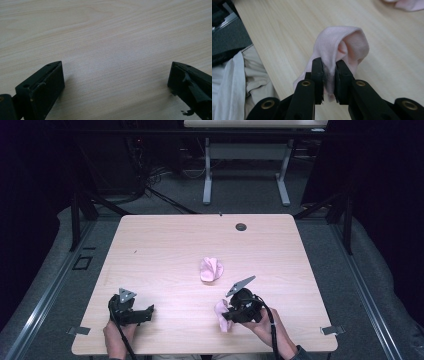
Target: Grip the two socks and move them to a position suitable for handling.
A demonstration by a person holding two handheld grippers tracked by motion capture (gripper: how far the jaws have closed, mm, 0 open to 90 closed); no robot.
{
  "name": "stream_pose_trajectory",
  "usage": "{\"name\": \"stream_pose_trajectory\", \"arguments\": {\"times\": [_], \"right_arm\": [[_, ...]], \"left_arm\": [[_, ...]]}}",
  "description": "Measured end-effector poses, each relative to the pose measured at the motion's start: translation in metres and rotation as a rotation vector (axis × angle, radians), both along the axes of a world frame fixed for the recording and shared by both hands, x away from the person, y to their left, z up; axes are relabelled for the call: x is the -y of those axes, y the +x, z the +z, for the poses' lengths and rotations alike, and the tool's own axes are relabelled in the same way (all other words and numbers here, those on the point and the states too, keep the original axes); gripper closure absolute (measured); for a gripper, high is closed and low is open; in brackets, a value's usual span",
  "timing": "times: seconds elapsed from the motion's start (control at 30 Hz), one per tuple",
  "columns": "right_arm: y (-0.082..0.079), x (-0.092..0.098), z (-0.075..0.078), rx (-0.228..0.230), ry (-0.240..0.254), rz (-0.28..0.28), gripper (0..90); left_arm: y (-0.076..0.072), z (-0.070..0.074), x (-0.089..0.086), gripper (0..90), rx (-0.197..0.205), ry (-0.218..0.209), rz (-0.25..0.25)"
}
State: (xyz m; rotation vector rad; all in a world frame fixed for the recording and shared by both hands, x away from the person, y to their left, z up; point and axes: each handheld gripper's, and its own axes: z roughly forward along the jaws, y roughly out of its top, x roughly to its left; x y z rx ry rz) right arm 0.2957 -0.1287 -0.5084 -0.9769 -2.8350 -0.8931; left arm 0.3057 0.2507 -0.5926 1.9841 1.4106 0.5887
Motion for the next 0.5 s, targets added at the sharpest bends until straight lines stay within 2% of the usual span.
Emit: {"name": "stream_pose_trajectory", "arguments": {"times": [0.03,0.1,0.13,0.3,0.4,0.43,0.5], "right_arm": [[0.000,0.000,0.000,0.000,0.000,0.000,79.4],[-0.003,-0.005,-0.014,-0.047,-0.001,0.008,79.5],[-0.003,-0.005,-0.014,-0.047,-0.001,0.008,79.5],[-0.005,-0.010,-0.033,-0.096,-0.028,0.022,79.3],[-0.007,-0.010,-0.037,-0.103,-0.033,0.027,78.1],[-0.008,-0.010,-0.036,-0.097,-0.032,0.027,76.9],[-0.009,-0.008,-0.031,-0.094,-0.021,0.023,66.7]], "left_arm": [[0.000,0.000,0.000,0.7,0.003,0.000,0.003],[0.000,0.000,0.000,0.7,-0.001,0.001,0.000],[0.000,0.000,0.000,0.6,-0.001,0.001,0.000],[0.000,0.000,0.000,0.6,0.002,0.001,0.001],[0.000,0.000,0.000,0.6,-0.001,0.001,-0.001],[0.000,0.000,0.000,0.7,-0.001,0.002,-0.002],[0.000,0.000,0.000,0.7,0.000,0.001,-0.001]]}}
